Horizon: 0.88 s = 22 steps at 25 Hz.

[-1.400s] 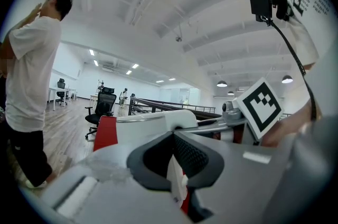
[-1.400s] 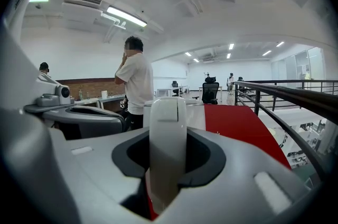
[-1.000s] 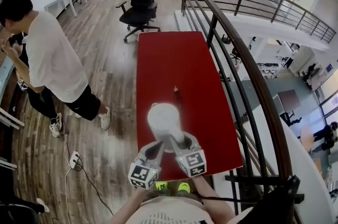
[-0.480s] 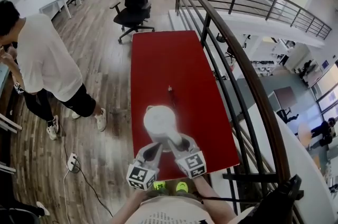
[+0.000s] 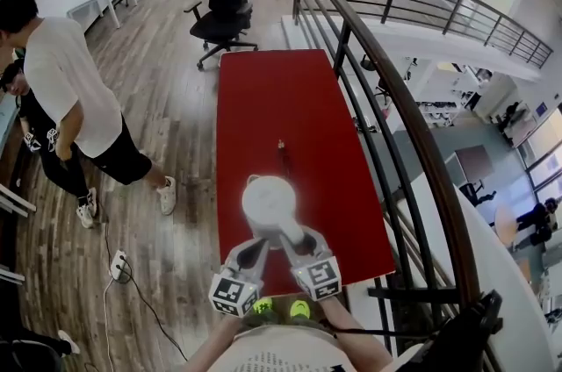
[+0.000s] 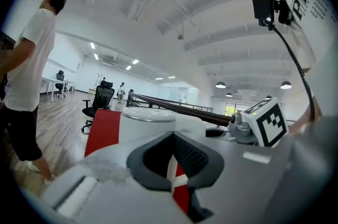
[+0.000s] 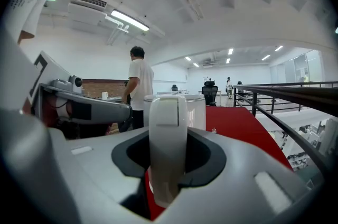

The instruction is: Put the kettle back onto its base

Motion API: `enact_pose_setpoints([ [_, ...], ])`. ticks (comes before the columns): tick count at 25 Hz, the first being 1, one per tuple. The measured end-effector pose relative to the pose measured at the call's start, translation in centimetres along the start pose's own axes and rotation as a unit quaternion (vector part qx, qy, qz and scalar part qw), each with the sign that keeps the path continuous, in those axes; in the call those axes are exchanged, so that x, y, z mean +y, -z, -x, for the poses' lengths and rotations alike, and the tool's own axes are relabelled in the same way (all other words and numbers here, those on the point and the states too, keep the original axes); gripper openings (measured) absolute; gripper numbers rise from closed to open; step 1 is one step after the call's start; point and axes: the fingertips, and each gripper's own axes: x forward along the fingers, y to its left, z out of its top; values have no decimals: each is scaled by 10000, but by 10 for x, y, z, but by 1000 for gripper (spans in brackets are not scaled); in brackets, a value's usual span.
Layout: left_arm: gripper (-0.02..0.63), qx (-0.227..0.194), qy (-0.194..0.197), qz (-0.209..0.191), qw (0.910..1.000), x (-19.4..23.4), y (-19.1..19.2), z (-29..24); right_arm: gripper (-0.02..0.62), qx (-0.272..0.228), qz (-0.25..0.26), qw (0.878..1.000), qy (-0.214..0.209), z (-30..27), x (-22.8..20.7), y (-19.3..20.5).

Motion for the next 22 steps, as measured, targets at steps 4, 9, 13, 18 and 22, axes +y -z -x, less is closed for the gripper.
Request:
enact_pose_setpoints([
  [4, -8, 3, -36, 23, 10000, -1, 2, 1, 122, -4, -111, 9995, 285, 5, -1, 4],
  [9, -8, 25, -62, 83, 9999, -1, 5, 5, 123, 29, -126, 9991, 414, 7, 4, 8],
  [13, -8, 28, -65, 93, 9999, -1, 4, 7, 123, 126, -2, 9989, 455, 8, 12, 10],
  [18, -8, 27, -51, 87, 9999, -1, 6, 9, 123, 387, 160, 9986, 312, 10, 14, 21],
  [22, -8, 24, 3, 128, 9999, -7, 6, 8, 124, 388, 182, 9991, 26, 17, 7, 28],
])
